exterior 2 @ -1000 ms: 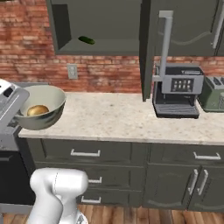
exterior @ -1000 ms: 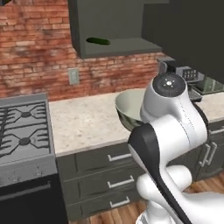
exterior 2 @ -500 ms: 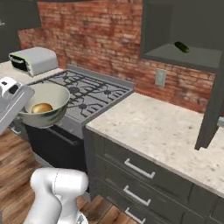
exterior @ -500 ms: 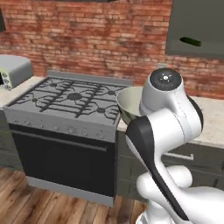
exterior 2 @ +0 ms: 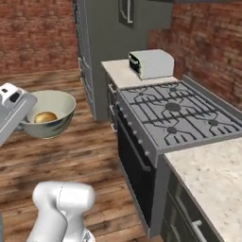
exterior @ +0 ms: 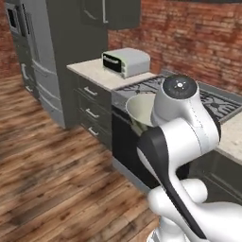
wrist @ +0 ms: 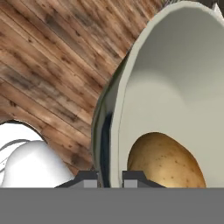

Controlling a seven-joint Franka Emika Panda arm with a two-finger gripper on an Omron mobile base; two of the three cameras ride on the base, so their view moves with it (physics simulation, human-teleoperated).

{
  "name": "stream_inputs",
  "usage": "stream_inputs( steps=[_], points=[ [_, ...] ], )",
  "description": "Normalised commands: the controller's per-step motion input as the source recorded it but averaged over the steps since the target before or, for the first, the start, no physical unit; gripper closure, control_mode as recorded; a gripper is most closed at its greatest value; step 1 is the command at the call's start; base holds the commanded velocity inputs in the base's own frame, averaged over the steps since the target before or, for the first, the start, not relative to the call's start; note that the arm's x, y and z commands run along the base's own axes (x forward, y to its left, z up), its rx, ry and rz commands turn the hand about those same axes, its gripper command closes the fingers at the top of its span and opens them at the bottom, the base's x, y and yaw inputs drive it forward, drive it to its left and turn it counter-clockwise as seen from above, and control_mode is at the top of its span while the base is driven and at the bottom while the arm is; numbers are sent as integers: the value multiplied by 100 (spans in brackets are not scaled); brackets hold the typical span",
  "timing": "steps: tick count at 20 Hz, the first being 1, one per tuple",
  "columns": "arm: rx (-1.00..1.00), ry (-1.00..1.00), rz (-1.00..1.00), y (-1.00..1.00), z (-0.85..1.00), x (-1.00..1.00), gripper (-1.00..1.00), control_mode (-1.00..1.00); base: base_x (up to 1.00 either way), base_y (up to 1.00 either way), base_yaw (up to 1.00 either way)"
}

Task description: Pick the potato from the cabinet and place it in the bowl. Then pick the bowl and place it in the sink. Then turn on the sink facuet.

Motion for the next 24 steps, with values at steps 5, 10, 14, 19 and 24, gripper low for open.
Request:
stream_inputs(
  steps=[5,10,14,19,24],
  points=[
    [0,0,0,0,0,0,100,100,54,-14,78],
    [0,0,0,0,0,0,100,100,68,-18,74],
    [0,0,0,0,0,0,100,100,82,-15,72],
    [0,0,0,0,0,0,100,100,85,-6,70],
    [0,0,0,0,0,0,100,100,18,0,78]
  ],
)
